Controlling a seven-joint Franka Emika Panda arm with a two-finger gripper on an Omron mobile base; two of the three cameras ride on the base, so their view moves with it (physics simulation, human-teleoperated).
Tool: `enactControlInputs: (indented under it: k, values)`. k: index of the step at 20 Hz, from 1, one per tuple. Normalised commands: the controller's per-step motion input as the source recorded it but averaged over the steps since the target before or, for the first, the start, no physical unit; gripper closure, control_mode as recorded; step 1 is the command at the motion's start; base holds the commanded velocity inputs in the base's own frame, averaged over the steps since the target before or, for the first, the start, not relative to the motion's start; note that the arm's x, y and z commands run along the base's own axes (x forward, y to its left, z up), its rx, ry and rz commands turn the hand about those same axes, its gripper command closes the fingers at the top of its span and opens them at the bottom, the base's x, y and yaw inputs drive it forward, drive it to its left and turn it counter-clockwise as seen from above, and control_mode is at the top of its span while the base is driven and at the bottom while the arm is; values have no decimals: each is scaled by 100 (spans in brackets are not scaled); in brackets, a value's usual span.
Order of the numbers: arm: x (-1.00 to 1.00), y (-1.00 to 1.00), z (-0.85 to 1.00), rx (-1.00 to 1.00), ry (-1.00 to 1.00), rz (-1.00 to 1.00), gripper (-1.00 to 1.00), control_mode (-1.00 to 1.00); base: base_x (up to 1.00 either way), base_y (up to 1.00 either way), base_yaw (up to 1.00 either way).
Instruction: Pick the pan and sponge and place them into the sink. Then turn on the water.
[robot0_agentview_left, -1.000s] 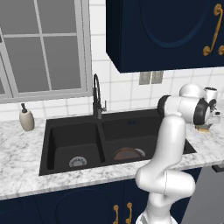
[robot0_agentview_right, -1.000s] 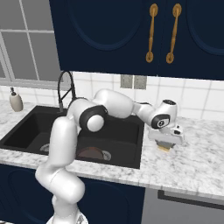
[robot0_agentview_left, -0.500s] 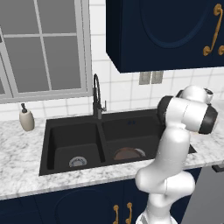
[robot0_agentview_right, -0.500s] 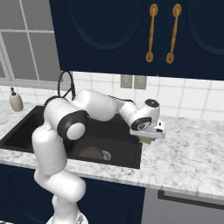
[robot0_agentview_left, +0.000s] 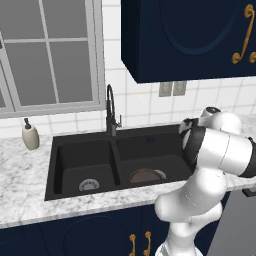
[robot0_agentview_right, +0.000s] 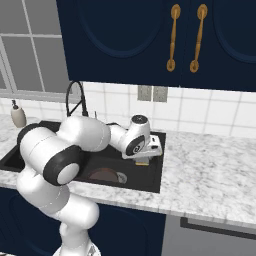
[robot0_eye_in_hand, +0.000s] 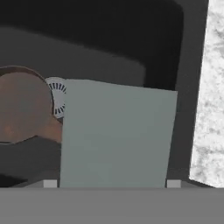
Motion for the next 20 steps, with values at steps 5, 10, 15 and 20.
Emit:
enactControlInputs:
  k: [5, 10, 15, 20]
  values:
    - [0, 49, 0, -6, 7, 31, 100, -100, 0, 0, 0]
    - [7, 32, -2, 0, 5, 27, 100, -100, 0, 0, 0]
    - [10, 36, -25, -1, 5, 19, 100, -100, 0, 0, 0]
    - [24, 41, -40, -5, 4, 6, 100, -100, 0, 0, 0]
